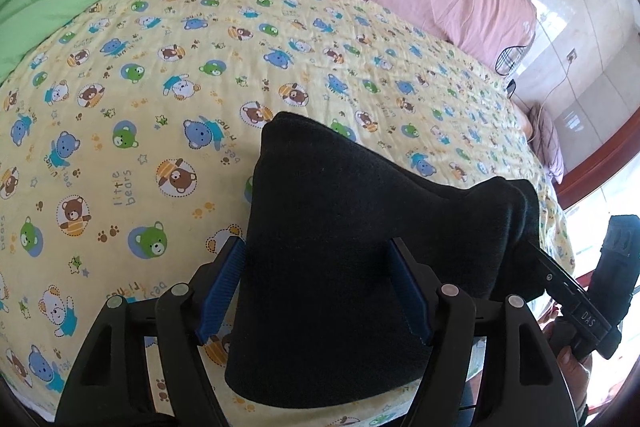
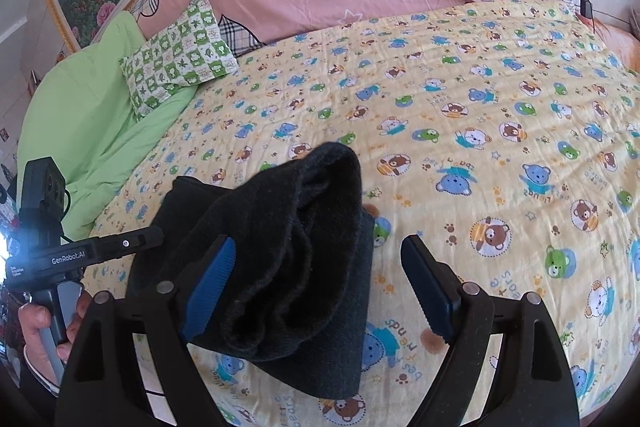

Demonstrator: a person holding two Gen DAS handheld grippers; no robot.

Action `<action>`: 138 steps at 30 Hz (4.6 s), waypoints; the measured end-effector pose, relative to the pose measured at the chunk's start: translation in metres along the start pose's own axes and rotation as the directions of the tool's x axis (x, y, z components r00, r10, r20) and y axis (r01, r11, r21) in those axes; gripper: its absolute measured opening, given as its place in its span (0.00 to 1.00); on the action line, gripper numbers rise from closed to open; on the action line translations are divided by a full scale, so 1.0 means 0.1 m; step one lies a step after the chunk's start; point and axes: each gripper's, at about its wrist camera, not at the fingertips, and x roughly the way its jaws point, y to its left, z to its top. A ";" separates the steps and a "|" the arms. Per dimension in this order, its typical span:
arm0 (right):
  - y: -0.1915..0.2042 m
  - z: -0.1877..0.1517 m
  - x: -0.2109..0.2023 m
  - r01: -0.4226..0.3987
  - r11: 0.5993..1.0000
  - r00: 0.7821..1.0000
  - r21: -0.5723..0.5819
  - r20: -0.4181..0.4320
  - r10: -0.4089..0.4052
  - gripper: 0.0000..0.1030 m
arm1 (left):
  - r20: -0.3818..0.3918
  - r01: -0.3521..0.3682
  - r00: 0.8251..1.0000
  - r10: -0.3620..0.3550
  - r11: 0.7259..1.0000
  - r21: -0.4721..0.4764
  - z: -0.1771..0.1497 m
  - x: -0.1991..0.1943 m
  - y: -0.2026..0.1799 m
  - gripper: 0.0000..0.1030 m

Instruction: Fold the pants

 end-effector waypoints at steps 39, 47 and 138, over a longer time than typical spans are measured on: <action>-0.45 -0.43 0.24 -0.325 0.921 0.938 0.214 -0.050 0.343 0.57 | -0.029 0.103 0.994 -0.105 0.993 -0.054 -0.06 0.30 0.28 0.47; -0.34 -0.32 0.17 -0.357 0.915 0.928 0.187 -0.038 0.370 0.44 | -0.002 0.113 0.994 -0.113 0.993 -0.045 -0.02 0.10 0.23 0.33; 1.57 0.91 1.83 -0.376 0.877 0.921 -0.299 -0.228 0.316 0.85 | 0.197 -0.339 0.908 0.370 0.925 -0.174 0.36 -0.65 1.62 0.78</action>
